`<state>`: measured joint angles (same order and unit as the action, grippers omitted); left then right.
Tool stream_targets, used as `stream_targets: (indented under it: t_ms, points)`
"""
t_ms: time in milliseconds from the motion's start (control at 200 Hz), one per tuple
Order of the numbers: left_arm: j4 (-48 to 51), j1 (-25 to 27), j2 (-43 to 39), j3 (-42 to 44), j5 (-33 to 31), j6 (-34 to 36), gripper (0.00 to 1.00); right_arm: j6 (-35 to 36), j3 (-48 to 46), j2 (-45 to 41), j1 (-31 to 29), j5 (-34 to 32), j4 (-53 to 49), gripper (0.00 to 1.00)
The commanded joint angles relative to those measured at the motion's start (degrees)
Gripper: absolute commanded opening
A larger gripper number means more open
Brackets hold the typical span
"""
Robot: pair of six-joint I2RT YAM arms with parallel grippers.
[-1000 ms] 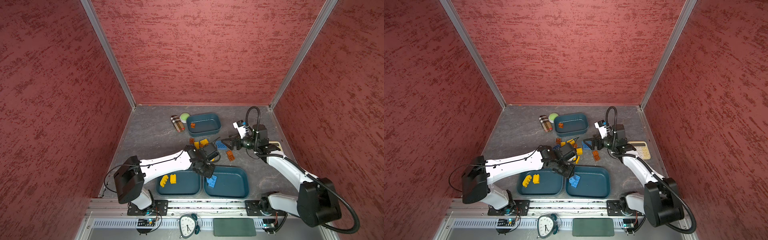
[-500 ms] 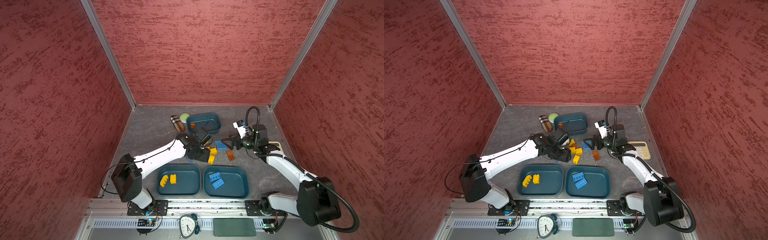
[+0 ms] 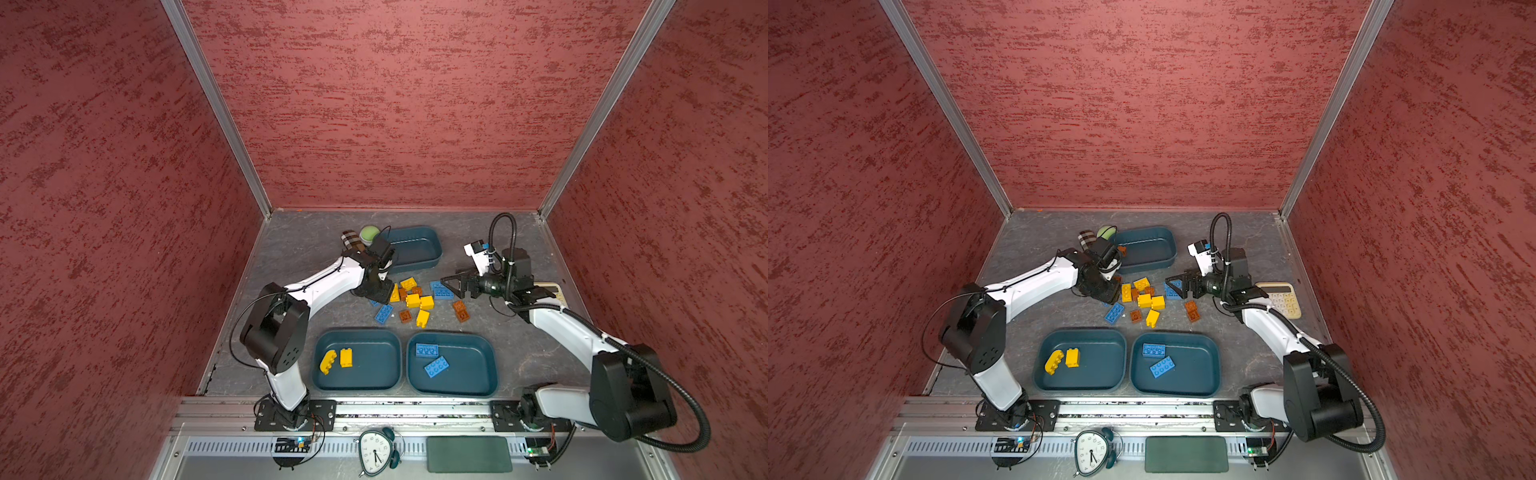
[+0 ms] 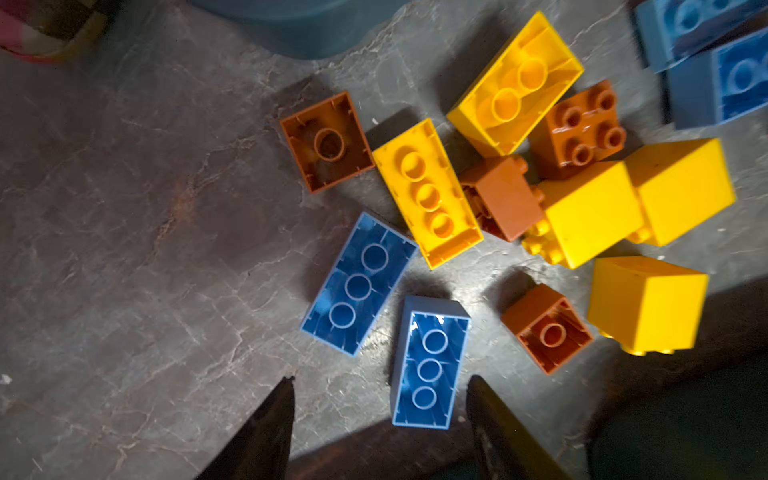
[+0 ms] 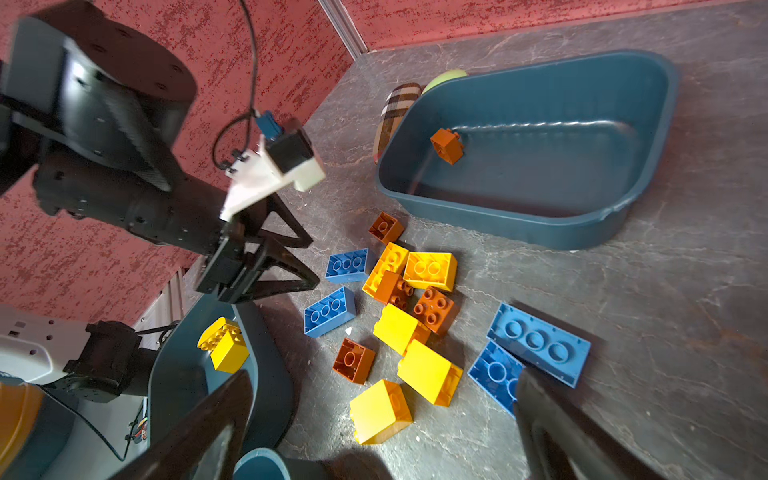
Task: Sort the legos into containers by color
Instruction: 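Move the empty left gripper back over the brick pile, then lower the left gripper and grasp another long blue brick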
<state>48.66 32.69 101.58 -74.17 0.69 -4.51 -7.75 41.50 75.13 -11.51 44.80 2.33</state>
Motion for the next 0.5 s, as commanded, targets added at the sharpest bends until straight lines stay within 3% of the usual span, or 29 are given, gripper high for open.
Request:
stream_targets:
  t_ms: [0,491]
  points:
    - [-1.07,-0.69,1.91,-2.06,-0.82,4.85,0.65,-0.06,0.17,0.6,0.24,0.95,2.06,0.99]
    - [-2.57,-3.04,5.73,-2.93,-3.75,6.38,0.58,-0.25,0.01,3.01,0.2,1.51,3.56,0.99]
